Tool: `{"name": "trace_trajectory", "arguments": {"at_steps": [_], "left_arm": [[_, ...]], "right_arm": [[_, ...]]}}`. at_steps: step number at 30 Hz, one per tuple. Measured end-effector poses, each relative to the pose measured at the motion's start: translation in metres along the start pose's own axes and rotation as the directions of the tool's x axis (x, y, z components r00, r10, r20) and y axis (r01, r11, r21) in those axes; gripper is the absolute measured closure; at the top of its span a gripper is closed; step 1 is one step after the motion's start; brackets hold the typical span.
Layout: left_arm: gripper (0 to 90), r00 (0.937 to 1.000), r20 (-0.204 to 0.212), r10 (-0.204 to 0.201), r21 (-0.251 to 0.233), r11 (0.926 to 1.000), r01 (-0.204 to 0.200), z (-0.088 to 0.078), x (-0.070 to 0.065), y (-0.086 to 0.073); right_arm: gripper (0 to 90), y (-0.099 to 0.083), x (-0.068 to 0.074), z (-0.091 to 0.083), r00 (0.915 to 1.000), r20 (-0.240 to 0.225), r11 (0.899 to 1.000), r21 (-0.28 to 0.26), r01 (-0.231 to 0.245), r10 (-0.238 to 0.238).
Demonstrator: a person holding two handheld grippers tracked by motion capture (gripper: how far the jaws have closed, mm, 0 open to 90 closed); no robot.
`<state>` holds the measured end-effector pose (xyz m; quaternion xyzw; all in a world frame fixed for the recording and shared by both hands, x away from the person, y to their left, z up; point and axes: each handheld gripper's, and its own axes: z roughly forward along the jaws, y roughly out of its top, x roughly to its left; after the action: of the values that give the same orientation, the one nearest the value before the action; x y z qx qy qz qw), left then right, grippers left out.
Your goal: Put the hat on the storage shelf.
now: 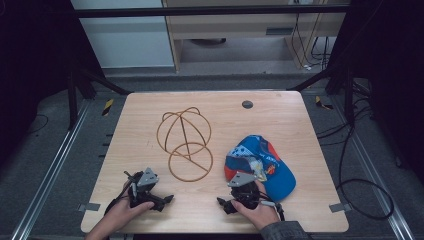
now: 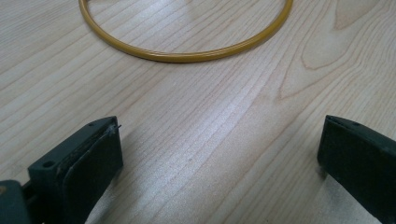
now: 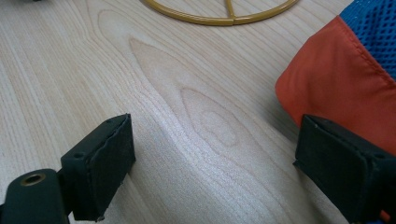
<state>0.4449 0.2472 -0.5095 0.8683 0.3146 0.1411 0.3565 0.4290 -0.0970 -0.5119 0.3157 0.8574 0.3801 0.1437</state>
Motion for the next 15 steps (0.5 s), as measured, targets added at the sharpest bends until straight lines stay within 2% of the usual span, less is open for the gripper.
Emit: {"name": "trace_trajectory", "arguments": {"at_steps": [5, 7, 8, 9, 12, 14, 15], "left_arm": [[0.0, 1.0000, -0.002, -0.001, 0.000, 1.0000, 0.001, 0.000, 0.000, 0.000], [0.0, 1.0000, -0.001, -0.002, 0.000, 1.0000, 0.002, 0.000, 0.000, 0.000], [0.0, 1.0000, -0.001, -0.002, 0.000, 1.0000, 0.002, 0.000, 0.000, 0.000], [0.0, 1.0000, -0.001, -0.001, 0.000, 1.0000, 0.001, 0.000, 0.000, 0.000], [0.0, 1.0000, -0.001, -0.001, 0.000, 1.0000, 0.001, 0.000, 0.000, 0.000], [0.0, 1.0000, -0.003, -0.003, 0.003, 1.0000, 0.003, 0.000, 0.000, 0.000], [0.0, 1.0000, -0.002, -0.004, 0.001, 1.0000, 0.004, 0.000, 0.000, 0.000]], "right_arm": [[13.1, 0.000, 0.000, 0.000, 1.0000, 0.006, 1.000, 0.001, 0.002, -0.002], [13.5, 0.004, 0.003, -0.006, 1.0000, -0.001, 1.000, -0.019, 0.000, 0.000], [13.5, 0.007, 0.003, -0.012, 0.9998, -0.019, 1.000, -0.027, 0.000, -0.001], [13.8, 0.011, 0.003, -0.018, 0.9999, -0.011, 0.999, -0.033, 0.013, -0.013], [14.2, 0.024, -0.002, -0.037, 0.9991, 0.024, 0.998, -0.042, 0.036, -0.035], [14.9, 0.032, -0.012, -0.055, 0.9963, 0.069, 0.997, -0.048, 0.054, -0.051], [14.7, 0.034, -0.018, -0.063, 0.9957, 0.077, 0.996, -0.064, 0.057, -0.052]]}}
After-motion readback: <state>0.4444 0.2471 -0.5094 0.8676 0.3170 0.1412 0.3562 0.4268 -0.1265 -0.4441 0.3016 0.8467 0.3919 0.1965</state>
